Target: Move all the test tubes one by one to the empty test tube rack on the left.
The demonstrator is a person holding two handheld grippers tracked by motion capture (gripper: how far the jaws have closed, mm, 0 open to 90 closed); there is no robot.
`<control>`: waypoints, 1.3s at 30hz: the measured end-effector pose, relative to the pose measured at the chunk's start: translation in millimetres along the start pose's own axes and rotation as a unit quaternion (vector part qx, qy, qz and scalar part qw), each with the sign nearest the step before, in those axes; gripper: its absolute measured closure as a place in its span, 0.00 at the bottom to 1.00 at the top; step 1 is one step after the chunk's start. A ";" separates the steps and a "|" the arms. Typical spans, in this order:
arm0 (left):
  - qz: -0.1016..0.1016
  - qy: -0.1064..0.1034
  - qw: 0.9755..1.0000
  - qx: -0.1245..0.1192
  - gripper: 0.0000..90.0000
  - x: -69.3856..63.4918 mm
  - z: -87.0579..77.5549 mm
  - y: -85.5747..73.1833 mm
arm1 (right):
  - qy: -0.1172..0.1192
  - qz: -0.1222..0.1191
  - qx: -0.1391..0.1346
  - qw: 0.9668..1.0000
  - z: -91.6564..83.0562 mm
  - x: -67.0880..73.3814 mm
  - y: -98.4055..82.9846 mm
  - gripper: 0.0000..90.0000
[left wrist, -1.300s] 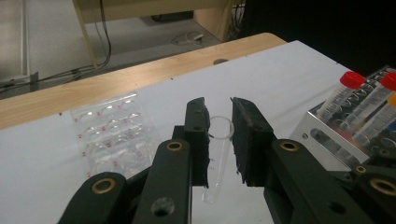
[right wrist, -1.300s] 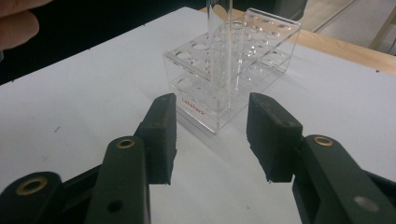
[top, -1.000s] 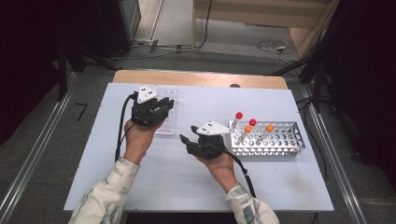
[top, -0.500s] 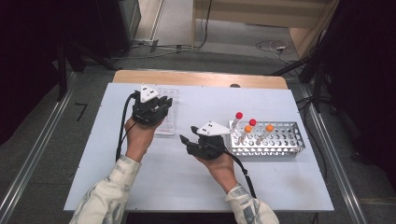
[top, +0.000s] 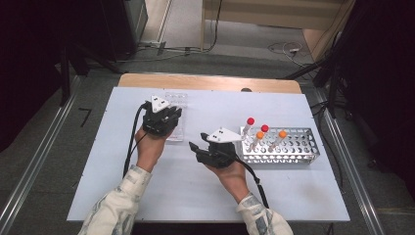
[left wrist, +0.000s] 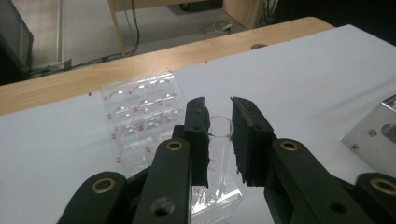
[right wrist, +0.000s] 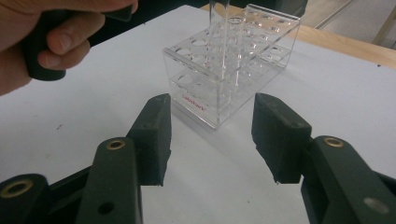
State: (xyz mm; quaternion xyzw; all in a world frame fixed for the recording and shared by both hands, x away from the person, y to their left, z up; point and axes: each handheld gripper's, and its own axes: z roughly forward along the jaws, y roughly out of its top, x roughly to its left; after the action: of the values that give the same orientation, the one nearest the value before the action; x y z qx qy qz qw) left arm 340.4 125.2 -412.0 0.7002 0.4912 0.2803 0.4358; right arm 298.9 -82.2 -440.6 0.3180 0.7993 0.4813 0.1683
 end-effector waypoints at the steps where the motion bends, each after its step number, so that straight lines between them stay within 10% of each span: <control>1: 0.000 0.001 1.000 0.001 0.86 -0.3 1.2 -1.5 | 0.000 0.000 0.001 1.000 0.2 0.2 -0.1 0.51; 24: 0.016 0.010 1.000 0.005 0.80 -7.0 6.0 -13.0 | 0.002 0.002 0.002 1.000 1.3 0.2 -1.5 0.51; 39: -0.013 -0.009 1.000 0.012 0.35 -0.2 -11.8 -13.1 | -0.001 0.000 0.002 1.000 -4.1 -1.2 0.0 0.49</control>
State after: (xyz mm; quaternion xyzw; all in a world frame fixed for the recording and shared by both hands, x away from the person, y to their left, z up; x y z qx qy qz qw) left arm 324.8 130.8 -418.1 0.7016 0.4992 0.2623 0.4356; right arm 297.5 -85.7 -438.7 0.3189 0.8000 0.4797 0.1681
